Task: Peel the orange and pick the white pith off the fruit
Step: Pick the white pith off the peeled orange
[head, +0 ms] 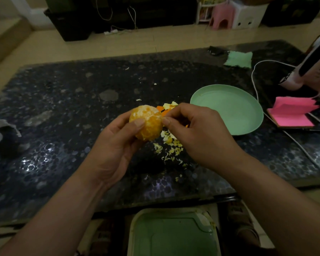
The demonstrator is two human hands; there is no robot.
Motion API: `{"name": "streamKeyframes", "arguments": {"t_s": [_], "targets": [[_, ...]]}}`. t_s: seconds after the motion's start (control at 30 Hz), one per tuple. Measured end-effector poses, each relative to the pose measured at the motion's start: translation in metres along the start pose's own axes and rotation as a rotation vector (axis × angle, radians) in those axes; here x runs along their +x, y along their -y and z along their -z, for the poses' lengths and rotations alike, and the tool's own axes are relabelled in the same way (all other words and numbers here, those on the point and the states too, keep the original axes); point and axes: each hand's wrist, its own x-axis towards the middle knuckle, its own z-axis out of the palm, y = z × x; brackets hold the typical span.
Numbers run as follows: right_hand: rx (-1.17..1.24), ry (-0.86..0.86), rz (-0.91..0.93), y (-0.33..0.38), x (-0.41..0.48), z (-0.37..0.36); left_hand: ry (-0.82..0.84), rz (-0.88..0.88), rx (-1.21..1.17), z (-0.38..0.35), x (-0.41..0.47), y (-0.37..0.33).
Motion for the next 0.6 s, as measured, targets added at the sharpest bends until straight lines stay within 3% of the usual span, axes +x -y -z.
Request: {"name": "streamKeyframes", "arguments": {"t_s": [0.6], "targets": [[0.065,-0.011,-0.072,0.002,0.0014,0.0019,0.024,0.003,-0.007,-0.0037,-0.0029,-0.0015]]}}
